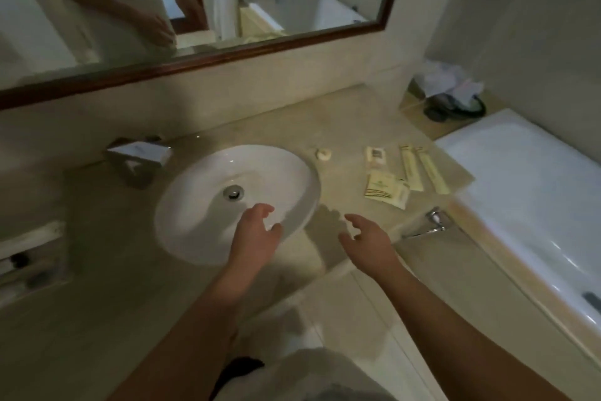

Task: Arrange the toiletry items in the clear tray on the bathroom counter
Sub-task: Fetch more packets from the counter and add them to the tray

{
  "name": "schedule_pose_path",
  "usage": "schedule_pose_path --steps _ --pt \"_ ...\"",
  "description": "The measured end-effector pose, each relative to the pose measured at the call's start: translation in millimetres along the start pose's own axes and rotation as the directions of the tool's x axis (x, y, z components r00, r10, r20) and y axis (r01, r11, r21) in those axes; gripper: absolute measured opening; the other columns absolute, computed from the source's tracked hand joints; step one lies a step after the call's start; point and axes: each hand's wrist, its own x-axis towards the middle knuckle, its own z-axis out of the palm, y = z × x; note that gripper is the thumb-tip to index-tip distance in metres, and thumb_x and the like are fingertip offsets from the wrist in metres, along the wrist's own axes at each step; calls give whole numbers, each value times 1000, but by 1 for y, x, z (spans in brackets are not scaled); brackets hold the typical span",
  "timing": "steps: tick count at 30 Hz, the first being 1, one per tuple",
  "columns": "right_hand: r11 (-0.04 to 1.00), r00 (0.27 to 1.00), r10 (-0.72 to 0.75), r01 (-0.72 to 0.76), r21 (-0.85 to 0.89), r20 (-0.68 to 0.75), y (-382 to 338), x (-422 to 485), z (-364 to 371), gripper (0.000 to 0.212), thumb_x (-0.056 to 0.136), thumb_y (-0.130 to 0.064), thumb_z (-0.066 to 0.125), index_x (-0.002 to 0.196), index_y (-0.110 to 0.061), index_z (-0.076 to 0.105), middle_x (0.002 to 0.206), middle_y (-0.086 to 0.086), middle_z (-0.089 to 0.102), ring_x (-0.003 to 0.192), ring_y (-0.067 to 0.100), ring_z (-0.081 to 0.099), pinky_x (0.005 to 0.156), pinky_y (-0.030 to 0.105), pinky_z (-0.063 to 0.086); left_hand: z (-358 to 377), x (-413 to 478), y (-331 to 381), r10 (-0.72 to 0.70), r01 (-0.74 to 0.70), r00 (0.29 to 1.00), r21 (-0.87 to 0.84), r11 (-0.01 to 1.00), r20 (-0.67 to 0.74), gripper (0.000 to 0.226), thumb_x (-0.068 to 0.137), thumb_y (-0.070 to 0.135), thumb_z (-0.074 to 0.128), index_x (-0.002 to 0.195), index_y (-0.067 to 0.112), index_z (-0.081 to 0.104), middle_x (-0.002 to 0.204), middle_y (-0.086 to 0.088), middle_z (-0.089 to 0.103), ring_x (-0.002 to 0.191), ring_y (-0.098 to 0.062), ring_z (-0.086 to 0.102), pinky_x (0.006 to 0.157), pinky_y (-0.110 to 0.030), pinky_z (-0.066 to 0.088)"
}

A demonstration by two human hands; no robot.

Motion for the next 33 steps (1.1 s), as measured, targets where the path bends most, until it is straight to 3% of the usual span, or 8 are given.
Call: schedule_pose_path --steps 6,12,17,22,26,29,33 --pt "994 995 93 -92 55 -29 50 24 -32 51 91 -30 59 140 -21 49 137 9 57 118 24 59 91 28 42 52 19 45 78 -83 993 59 995 85 33 85 16 62 118 11 58 119 -11 59 111 -26 55 97 -35 44" --pt "981 983 174 -167 102 -64 73 59 -56 51 88 -30 61 138 -20 51 135 9 58 114 24 61 96 33 46 89 67 72 81 -92 983 60 994 162 34 85 18 62 118 14 58 120 -7 59 109 -23 56 94 -30 42" --pt "968 967 250 -248 48 -58 85 101 -79 54 89 -32 61 140 -21 48 139 7 55 118 25 58 96 33 47 125 102 103 132 -141 964 23 990 232 31 82 18 65 113 16 60 112 -3 60 103 -20 57 91 -29 45" --pt "964 966 258 -259 -52 -32 97 136 -87 68 81 -35 71 142 -17 46 138 9 55 123 25 55 98 35 46 162 122 118 83 -111 931 58 992 354 37 82 23 67 117 15 57 113 -4 59 104 -21 56 90 -33 47" --pt "966 982 190 -187 -179 3 106 162 -95 68 78 -34 74 138 -15 48 130 8 57 117 26 56 93 34 46 190 129 129 30 -74 925 102 992 378 27 80 27 67 102 14 59 98 -1 62 96 -24 61 75 -33 49" --pt "944 1000 28 -23 -329 11 112 185 -96 60 77 -42 70 130 -20 52 117 4 62 105 25 61 87 38 52 212 136 133 32 -104 955 230 968 296 46 77 41 69 111 13 58 111 -2 60 105 -22 57 87 -35 48" --pt "892 997 -42 69 -447 71 131 210 -96 83 71 -64 68 137 -22 45 132 7 53 116 30 49 90 40 46 242 138 150 -78 1 983 417 909 168 53 77 42 69 116 12 50 118 -9 51 111 -27 50 92 -37 42"
